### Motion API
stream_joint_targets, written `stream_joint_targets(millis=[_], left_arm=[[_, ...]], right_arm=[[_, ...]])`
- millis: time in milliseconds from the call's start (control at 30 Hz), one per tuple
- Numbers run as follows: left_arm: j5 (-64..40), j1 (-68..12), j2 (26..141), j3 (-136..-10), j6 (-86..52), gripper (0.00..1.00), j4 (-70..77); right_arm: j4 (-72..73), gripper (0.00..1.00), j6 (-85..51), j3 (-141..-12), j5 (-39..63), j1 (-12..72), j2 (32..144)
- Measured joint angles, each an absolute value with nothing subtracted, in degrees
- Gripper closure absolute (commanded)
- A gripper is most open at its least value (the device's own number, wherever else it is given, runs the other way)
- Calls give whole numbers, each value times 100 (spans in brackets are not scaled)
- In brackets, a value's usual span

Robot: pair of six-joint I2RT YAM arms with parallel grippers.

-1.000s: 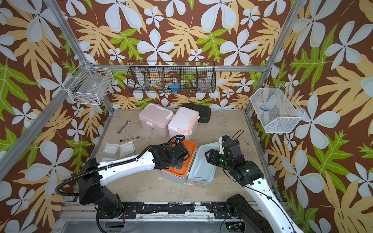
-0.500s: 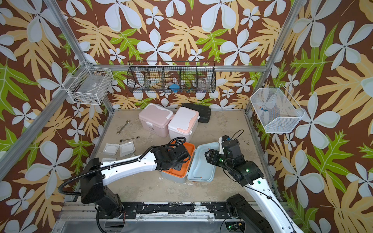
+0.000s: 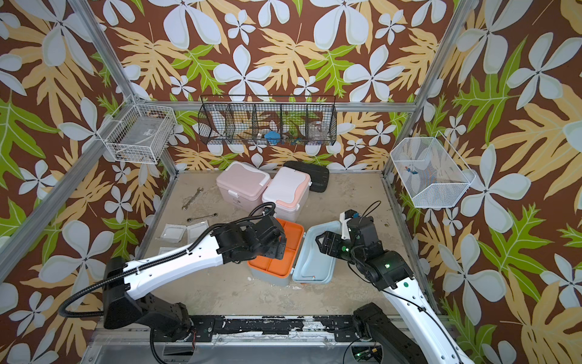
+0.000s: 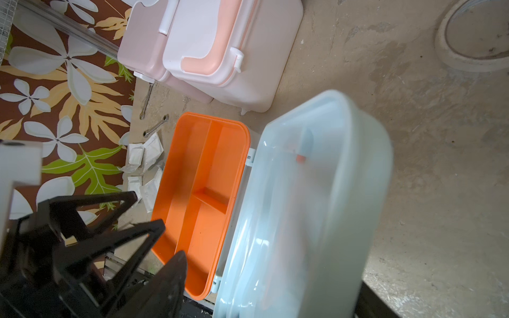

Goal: Open first aid kits and take out gauze
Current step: Place the compartment layer in the first aid kit, then close the lid of the first aid kit.

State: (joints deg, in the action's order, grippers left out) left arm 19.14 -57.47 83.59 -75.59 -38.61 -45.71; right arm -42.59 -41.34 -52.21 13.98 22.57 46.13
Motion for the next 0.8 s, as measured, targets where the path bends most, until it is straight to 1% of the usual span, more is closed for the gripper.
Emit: stream_joint_targets(millis=[167, 433, 600, 700, 800], left_arm=[[1588, -5074, 7647, -6595, -3811, 0, -4324], [156, -4989, 7308, -5463, -3885, 0, -3181], [-552, -5037, 7050, -4921, -4185, 1, -2373], [-908, -5288, 7067, -4766, -4370, 1, -1935], [-1173, -5485, 7124, -4657, -4532, 1, -1494]], right_arm=[[-4250, 12, -4084, -5315, 1599, 2255, 4648], [-4237, 0, -4047, -5570, 1959, 2261, 4735], [-4139, 0, -4049, -5857, 2294, 2268, 4866], [-4007, 0, -4101, -5946, 2488, 2335, 4932], [-3837, 0, -4206, -6001, 2582, 2602, 5033]])
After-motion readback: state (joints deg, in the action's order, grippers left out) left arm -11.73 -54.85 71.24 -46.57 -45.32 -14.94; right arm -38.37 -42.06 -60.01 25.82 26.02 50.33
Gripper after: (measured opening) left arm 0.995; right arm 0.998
